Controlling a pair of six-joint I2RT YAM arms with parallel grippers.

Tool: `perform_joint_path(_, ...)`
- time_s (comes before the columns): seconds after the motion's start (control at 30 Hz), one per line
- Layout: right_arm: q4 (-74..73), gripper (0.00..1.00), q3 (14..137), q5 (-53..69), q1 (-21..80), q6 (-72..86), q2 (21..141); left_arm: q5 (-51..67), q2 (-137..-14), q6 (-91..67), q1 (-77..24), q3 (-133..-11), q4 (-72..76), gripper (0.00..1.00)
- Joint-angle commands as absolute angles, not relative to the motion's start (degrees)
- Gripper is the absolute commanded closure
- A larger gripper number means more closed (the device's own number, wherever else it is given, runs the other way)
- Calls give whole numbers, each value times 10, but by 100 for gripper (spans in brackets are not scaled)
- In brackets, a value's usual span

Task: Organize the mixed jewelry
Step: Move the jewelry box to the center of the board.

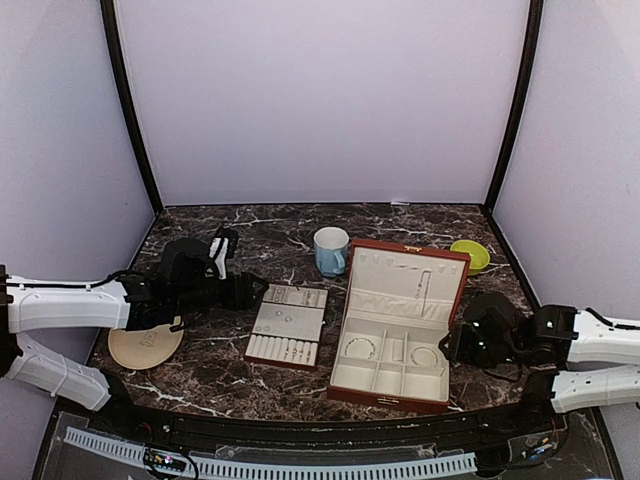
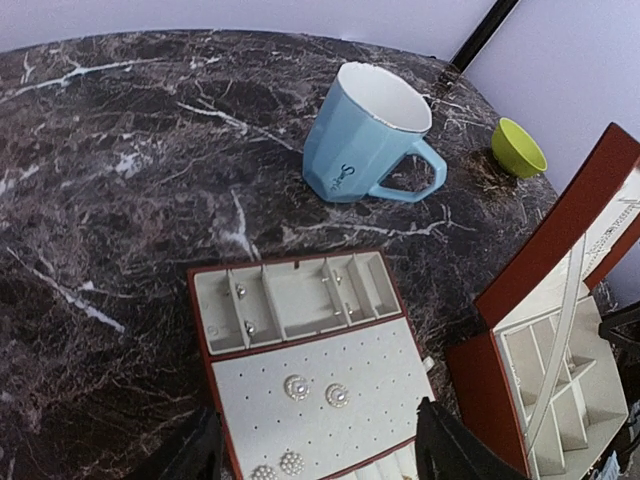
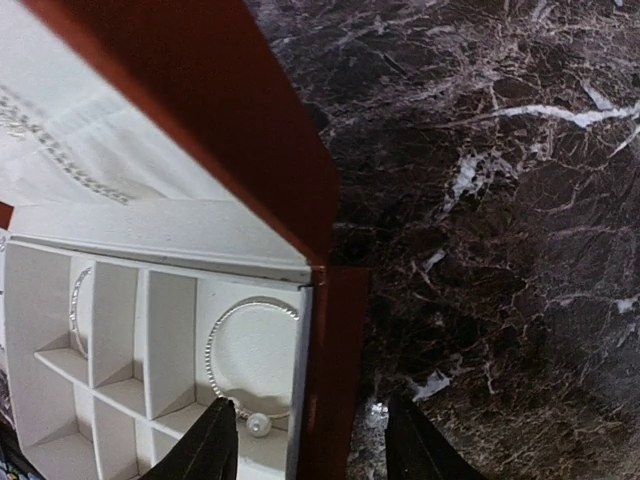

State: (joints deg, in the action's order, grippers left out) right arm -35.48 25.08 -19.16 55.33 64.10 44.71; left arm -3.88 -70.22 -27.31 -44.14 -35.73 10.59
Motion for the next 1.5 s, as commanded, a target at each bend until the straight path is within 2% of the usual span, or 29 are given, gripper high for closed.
perform_joint_path(0.0, -281, 51, 247, -183, 548, 652, 484, -2, -701, -319, -429, -346, 81, 32)
perform_joint_path(0.17, -257, 57, 259, -189, 548, 626, 529, -2, -709, -315, -420, -345, 80, 32)
perform_joint_path(0.37, -301, 73, 298, -246, 547, 622, 590, 13, -718, -310, -412, -349, 68, 31)
perform_joint_path(0.73, -287, 100, 330, -280, 516, 590, 651, -12, -703, -302, -407, -347, 47, 29)
perform_joint_path(1.07, -224, 100, 364, -251, 386, 471, 666, -6, -735, -299, -381, -370, 53, 30)
perform_joint_path(1.47, -76, 100, 404, -193, 281, 389, 775, 13, -910, -309, -350, -449, 75, 42)
